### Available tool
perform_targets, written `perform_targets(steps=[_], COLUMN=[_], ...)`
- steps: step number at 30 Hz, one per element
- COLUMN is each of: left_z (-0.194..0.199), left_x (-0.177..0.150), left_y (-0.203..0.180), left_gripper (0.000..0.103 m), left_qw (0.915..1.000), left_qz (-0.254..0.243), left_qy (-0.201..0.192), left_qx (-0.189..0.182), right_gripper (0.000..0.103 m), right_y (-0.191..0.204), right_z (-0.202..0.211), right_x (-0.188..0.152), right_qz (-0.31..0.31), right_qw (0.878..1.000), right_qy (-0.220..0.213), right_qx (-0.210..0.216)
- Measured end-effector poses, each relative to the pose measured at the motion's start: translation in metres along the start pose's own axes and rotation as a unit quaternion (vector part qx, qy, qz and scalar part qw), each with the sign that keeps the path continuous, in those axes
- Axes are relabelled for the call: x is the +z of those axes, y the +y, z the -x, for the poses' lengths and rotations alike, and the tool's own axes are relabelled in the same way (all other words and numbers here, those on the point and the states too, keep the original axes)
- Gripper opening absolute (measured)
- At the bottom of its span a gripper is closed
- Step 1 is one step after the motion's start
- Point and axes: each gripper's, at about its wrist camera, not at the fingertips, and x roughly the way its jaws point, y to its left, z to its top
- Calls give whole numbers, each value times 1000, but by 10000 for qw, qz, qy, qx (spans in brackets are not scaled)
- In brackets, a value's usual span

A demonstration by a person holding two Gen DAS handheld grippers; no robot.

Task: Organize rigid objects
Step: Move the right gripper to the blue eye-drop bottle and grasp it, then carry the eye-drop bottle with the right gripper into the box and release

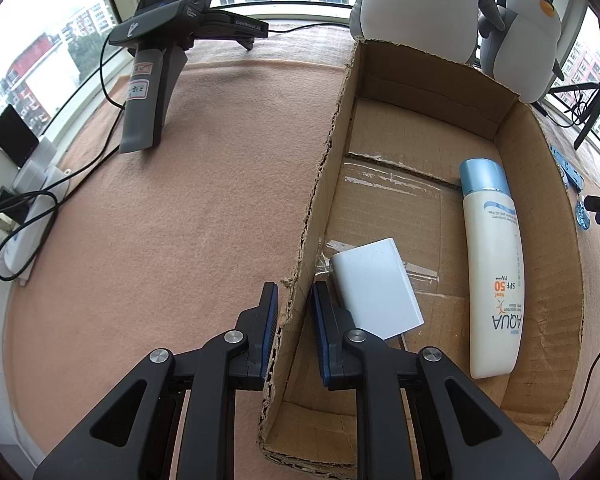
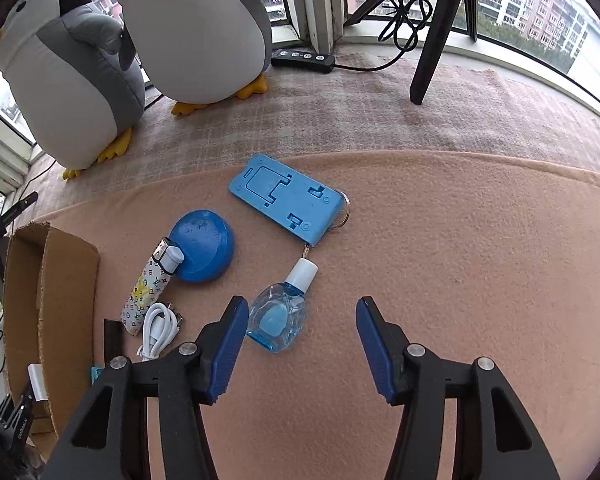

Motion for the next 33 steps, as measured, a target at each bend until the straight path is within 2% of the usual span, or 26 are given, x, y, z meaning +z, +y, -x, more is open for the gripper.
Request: perform_targets(steps=[7, 13, 16, 22, 33], left_z=[0, 0, 0, -1, -1], left_x=[0, 0, 0, 1, 1], left_y=[0, 0, 0, 0, -1], left_gripper=[16, 16, 16, 16, 16], left_qw=[10000, 10000, 10000, 9999, 9999], left_qz=[-34, -58, -75, -106, -158], left_qy=[0, -1, -3, -4, -6], left_qx=[-14, -25, -31, -45, -66], right_gripper=[46, 38, 30, 30, 29], right_y=[9, 18, 18, 19, 14], right_z=[-13, -20, -20, -18, 8], right_x=[5, 6, 5, -3, -21], right_qz=[36, 164, 179, 300, 387], right_qw=[9999, 9994, 9993, 9990, 9992], right_qy=[132, 201, 209, 178, 2], right_qx=[-82, -229, -272, -278, 93])
